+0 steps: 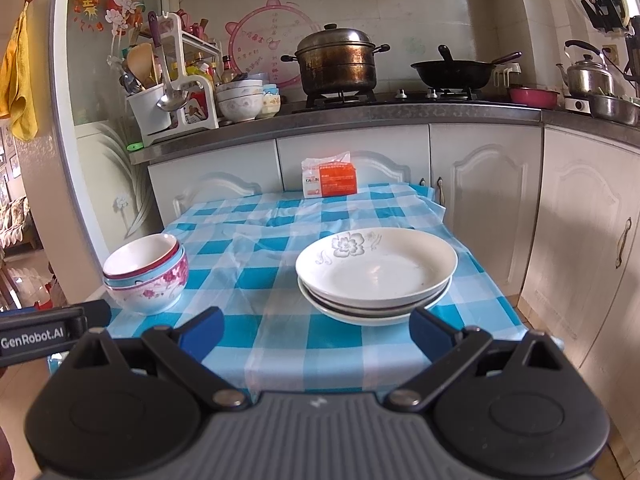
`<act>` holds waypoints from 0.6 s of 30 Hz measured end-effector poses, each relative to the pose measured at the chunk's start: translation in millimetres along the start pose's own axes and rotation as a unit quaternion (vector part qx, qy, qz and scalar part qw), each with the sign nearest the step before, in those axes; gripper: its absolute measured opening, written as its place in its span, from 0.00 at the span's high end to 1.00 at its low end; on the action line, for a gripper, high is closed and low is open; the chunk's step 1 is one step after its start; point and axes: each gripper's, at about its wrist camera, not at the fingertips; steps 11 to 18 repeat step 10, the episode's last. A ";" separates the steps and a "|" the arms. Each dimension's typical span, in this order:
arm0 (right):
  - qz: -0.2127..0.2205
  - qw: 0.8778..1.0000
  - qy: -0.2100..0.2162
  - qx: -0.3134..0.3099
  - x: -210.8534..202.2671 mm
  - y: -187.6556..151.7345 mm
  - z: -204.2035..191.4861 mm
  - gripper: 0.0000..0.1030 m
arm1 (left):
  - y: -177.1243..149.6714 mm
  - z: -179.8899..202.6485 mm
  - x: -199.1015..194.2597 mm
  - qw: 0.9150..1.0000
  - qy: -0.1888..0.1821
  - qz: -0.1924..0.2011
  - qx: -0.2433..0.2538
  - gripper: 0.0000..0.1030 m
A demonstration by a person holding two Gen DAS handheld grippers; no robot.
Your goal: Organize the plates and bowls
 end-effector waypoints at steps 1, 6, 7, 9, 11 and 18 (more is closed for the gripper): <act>-0.001 1.000 0.001 0.000 0.8 -0.3 -0.3 0.04 | 0.1 -0.1 0.7 1.000 -0.002 -0.001 -0.001 0.00; -0.004 1.000 0.002 0.000 3.0 -1.8 -0.3 0.04 | -1.8 -0.2 1.6 1.000 -0.014 -0.002 0.000 0.00; -0.004 1.000 0.002 0.000 3.5 -2.0 0.1 0.04 | -2.1 0.0 1.4 1.000 -0.017 -0.002 0.000 0.00; -0.006 1.000 0.002 0.003 4.5 -1.9 1.6 0.04 | -2.4 1.0 1.2 1.000 -0.018 -0.003 0.002 0.00; -0.006 1.000 0.003 0.005 5.0 -1.7 2.7 0.04 | -2.4 1.3 0.2 1.000 -0.017 -0.001 0.003 0.00; -0.006 1.000 0.003 0.005 5.0 -1.7 2.7 0.04 | -2.4 1.3 0.2 1.000 -0.017 -0.001 0.003 0.00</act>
Point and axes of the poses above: each gripper's, at about its wrist camera, not at the fingertips, and x roughly the way its jaws point, z to its right, y to its top, and after that the axes turned 7 degrees about -x, right-handed
